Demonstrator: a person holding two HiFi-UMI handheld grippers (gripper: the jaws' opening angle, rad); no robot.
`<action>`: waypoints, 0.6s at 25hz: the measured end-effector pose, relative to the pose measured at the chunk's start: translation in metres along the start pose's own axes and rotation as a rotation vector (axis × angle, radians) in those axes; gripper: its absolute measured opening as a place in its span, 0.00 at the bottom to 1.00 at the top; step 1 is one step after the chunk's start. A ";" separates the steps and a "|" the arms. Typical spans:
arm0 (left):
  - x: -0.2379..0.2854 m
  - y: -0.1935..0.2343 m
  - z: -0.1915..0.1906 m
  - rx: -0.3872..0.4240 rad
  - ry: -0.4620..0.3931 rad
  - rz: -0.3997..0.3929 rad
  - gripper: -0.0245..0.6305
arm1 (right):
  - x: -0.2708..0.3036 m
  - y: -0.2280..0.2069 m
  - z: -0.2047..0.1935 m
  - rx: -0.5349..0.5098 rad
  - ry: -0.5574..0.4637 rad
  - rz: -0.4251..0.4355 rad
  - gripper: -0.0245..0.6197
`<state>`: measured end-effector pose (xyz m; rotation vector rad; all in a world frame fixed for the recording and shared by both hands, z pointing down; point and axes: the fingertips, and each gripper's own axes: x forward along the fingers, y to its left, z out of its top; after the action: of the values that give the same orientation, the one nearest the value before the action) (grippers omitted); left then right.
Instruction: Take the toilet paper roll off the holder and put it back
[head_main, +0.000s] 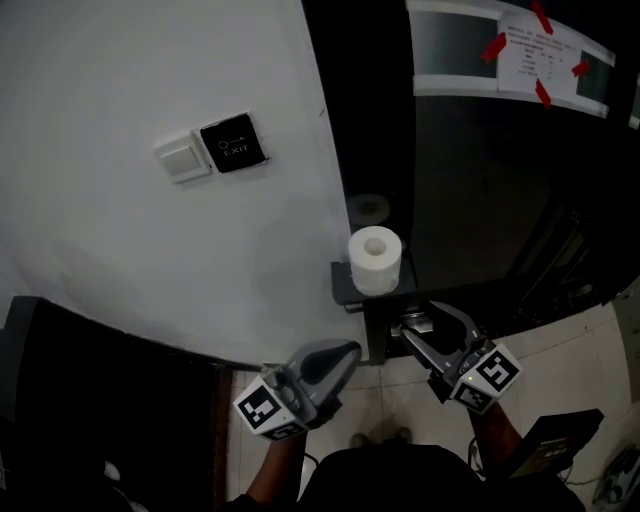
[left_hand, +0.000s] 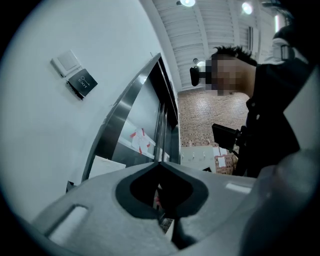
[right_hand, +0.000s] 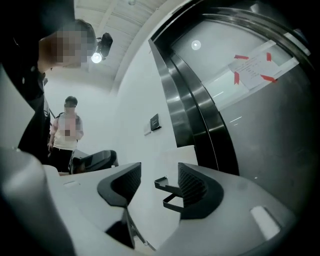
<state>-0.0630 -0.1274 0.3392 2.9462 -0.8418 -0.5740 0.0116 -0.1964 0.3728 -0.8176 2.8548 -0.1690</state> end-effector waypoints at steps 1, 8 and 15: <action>0.000 0.001 0.001 0.005 -0.001 0.008 0.03 | 0.005 -0.003 0.000 0.001 0.000 0.009 0.43; -0.008 0.009 -0.001 0.015 -0.004 0.052 0.03 | 0.046 -0.032 -0.007 -0.068 0.070 -0.035 0.76; -0.030 0.027 0.002 0.021 -0.026 0.102 0.03 | 0.096 -0.049 -0.009 -0.099 0.126 -0.087 0.84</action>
<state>-0.1011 -0.1348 0.3506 2.8989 -1.0001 -0.6023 -0.0453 -0.2888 0.3769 -0.9848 2.9676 -0.0936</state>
